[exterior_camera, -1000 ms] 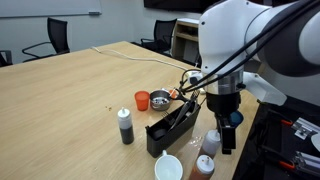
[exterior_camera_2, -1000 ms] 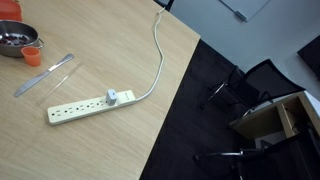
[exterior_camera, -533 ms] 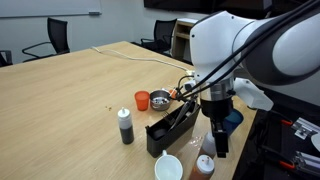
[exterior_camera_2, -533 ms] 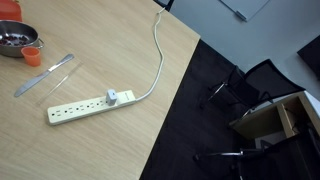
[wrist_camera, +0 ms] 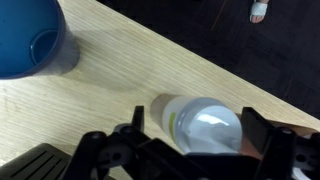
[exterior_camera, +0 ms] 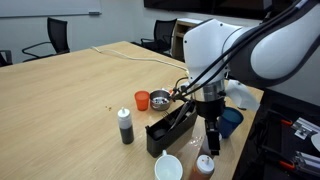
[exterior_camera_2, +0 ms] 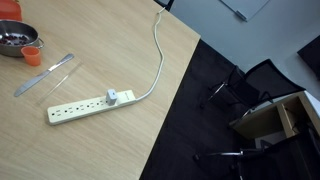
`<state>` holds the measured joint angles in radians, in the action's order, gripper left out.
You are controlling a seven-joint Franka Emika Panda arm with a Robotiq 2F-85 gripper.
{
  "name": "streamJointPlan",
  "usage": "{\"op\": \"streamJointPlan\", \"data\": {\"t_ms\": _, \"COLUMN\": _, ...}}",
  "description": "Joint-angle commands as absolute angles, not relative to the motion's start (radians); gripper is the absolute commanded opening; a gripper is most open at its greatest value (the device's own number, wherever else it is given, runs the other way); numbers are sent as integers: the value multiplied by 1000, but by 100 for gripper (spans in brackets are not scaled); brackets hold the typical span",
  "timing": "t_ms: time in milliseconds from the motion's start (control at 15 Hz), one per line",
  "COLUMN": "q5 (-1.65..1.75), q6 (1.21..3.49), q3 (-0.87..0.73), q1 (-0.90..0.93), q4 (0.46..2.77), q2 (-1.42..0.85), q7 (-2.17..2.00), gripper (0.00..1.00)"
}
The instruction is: Pick up the sauce bottle from the table and move it to the right.
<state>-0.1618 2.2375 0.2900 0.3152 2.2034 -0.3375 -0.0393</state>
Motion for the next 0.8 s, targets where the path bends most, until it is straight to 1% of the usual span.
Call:
{"op": "streamJointPlan", "data": {"t_ms": 0, "q5": -144, "q6": 2231, "q3": 285, "q1": 313, "q4": 2174, "q2": -364, "q7": -35, "gripper": 87}}
{"op": "streamJointPlan", "data": {"t_ms": 67, "q5": -145, "q6": 2231, "q3": 284, "q1": 313, "q4": 2170, "q2": -370, "q7": -35, "gripper": 83}}
{"op": "streamJointPlan", "data": {"t_ms": 133, "q5": -146, "q6": 2229, "q3": 283, "q1": 312, "q4": 2166, "q2": -374, "q7": -36, "gripper": 64}}
{"op": "streamJointPlan", "data": {"t_ms": 200, "q5": -146, "q6": 2227, "q3": 282, "q1": 312, "q4": 2163, "q2": -377, "q7": -36, "gripper": 58}}
{"op": "streamJointPlan", "data": {"t_ms": 267, "q5": -145, "q6": 2225, "q3": 280, "q1": 311, "q4": 2160, "q2": -379, "q7": -36, "gripper": 57}}
{"op": "streamJointPlan", "data": {"t_ms": 533, "q5": -169, "q6": 2214, "q3": 283, "q1": 302, "q4": 2141, "q2": -382, "q7": -28, "gripper": 30}}
{"op": "streamJointPlan", "data": {"t_ms": 600, "q5": -170, "q6": 2210, "q3": 283, "q1": 300, "q4": 2138, "q2": -379, "q7": -29, "gripper": 27}}
{"op": "streamJointPlan", "data": {"t_ms": 733, "q5": -173, "q6": 2194, "q3": 285, "q1": 298, "q4": 2131, "q2": -367, "q7": -28, "gripper": 27}}
